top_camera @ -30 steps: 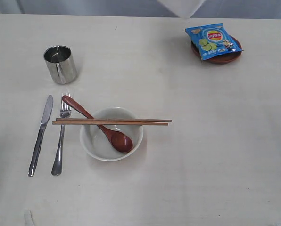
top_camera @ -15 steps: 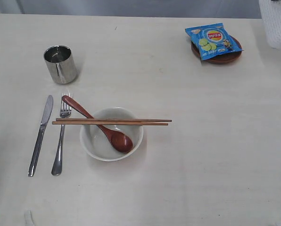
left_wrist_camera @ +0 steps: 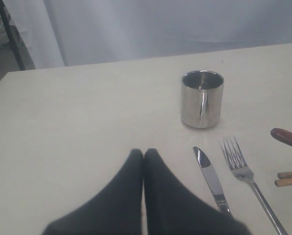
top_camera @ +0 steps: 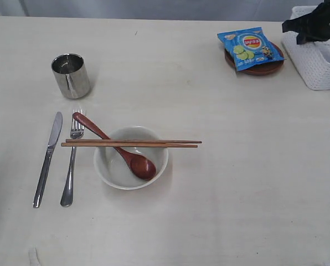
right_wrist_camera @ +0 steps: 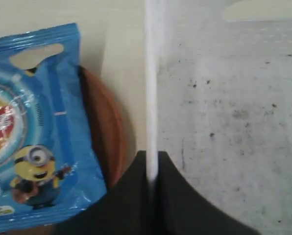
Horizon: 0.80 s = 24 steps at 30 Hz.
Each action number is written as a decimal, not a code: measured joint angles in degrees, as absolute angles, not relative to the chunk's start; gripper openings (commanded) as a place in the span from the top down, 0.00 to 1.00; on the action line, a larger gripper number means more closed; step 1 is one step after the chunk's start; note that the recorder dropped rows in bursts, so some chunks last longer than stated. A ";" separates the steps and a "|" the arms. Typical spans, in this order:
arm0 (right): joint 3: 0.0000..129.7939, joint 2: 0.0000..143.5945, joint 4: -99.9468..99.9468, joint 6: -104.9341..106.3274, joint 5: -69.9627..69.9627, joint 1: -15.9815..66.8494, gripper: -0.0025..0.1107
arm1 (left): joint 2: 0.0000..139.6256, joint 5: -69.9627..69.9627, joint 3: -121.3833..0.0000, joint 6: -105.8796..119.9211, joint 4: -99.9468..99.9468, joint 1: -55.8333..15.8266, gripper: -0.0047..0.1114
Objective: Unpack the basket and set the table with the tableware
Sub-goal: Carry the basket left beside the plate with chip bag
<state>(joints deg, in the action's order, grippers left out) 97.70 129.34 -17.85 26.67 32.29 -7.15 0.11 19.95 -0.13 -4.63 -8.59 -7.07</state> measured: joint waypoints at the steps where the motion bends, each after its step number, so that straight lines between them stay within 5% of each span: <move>1: 97.81 129.58 -19.86 29.24 32.68 -6.74 0.98 | 0.11 19.95 -0.13 -4.63 -8.59 -7.07 0.96; 10: 97.84 129.70 -30.25 41.64 37.74 -0.15 0.98 | 0.11 19.95 -0.13 -4.63 -8.59 -7.07 0.96; 24: 98.12 127.39 -29.00 33.74 43.56 14.14 0.98 | 0.11 19.95 -0.13 -4.63 -8.59 -7.07 0.96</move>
